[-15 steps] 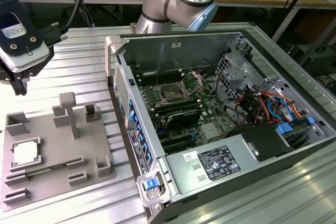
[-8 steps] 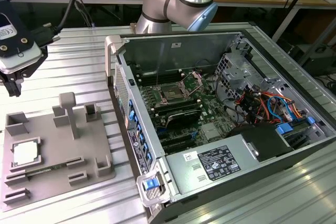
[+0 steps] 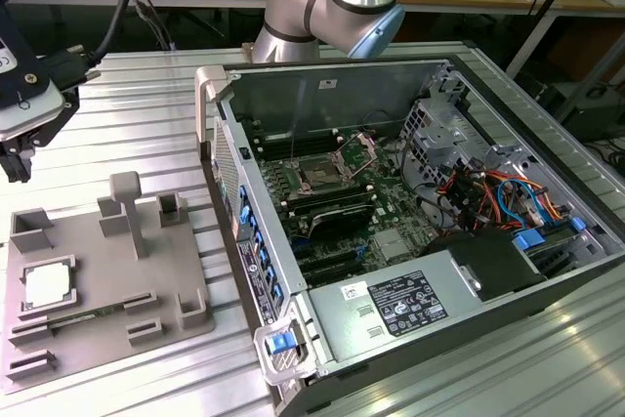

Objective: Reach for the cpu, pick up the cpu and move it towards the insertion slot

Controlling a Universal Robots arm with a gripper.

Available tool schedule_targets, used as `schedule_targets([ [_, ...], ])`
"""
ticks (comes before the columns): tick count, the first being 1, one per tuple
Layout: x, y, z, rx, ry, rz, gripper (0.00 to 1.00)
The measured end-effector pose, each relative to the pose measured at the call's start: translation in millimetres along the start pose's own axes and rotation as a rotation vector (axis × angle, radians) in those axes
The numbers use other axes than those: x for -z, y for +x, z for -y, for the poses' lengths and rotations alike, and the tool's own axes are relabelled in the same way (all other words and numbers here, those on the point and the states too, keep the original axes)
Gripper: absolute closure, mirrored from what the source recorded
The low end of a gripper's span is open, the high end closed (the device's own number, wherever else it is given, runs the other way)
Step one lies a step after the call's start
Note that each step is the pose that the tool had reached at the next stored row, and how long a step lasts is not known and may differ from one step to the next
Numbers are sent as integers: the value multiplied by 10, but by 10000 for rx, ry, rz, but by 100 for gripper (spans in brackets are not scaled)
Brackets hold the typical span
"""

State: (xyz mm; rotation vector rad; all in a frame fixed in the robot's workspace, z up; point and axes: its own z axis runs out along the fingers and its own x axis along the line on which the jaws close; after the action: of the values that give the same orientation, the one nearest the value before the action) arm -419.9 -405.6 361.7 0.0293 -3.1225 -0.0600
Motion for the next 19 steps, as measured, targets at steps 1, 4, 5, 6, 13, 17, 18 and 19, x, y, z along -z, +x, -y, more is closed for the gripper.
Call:
schedule_targets([
  [1,0,0,0,0,0,2,89],
  [4,0,1,0,0,1,11,83],
  [5,0,1,0,1,0,11,83],
  [6,0,1,0,1,1,12,83],
  [13,0,1,0,1,1,20,68],
  [17,0,1,0,1,1,24,61],
  [18,0,1,0,1,1,26,61],
  [19,0,1,0,1,1,27,61],
])
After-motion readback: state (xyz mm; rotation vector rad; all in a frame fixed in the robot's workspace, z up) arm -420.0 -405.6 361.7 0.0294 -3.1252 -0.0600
